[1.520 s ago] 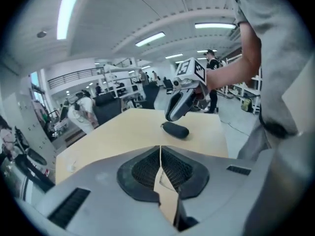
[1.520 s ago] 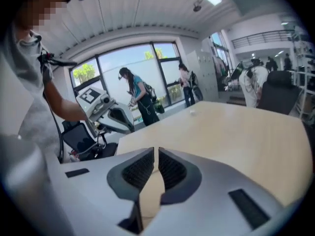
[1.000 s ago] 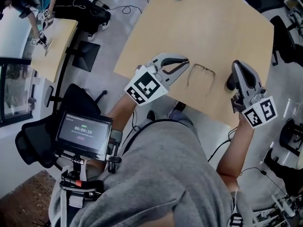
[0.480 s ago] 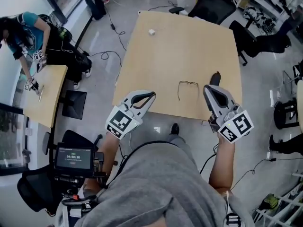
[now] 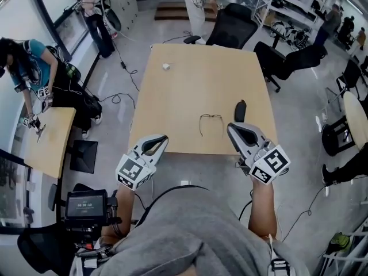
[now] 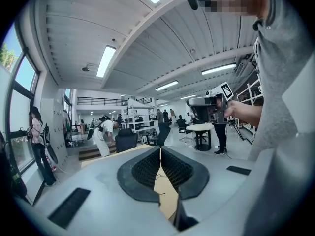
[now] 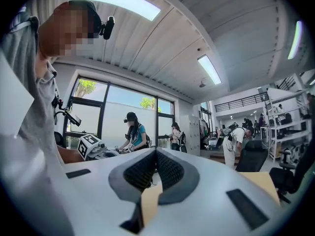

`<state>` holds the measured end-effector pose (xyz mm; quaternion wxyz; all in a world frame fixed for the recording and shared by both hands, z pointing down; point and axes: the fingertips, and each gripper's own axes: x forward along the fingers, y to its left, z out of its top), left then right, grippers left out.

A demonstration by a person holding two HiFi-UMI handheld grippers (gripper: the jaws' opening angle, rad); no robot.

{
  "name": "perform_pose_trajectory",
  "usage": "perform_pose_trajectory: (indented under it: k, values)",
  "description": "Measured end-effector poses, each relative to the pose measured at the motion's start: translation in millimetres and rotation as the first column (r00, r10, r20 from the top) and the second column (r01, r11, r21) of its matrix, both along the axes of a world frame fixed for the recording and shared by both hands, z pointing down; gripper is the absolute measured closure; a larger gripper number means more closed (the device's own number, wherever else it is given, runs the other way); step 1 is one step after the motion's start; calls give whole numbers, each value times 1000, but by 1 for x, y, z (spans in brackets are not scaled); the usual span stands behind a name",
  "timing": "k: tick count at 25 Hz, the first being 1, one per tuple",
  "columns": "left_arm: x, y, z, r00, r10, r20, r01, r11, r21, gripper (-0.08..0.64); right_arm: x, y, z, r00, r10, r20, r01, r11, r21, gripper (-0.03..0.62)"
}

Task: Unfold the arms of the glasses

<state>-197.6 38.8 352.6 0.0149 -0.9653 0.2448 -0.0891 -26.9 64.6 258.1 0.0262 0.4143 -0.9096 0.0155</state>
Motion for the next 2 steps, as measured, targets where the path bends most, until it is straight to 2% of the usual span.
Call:
perform_pose_trajectory:
  k: [2]
  values:
    - [4, 4, 11, 1000, -23, 5, 23, 1000, -14, 550, 9, 5, 10, 1000, -13, 8, 13, 1000, 0, 584]
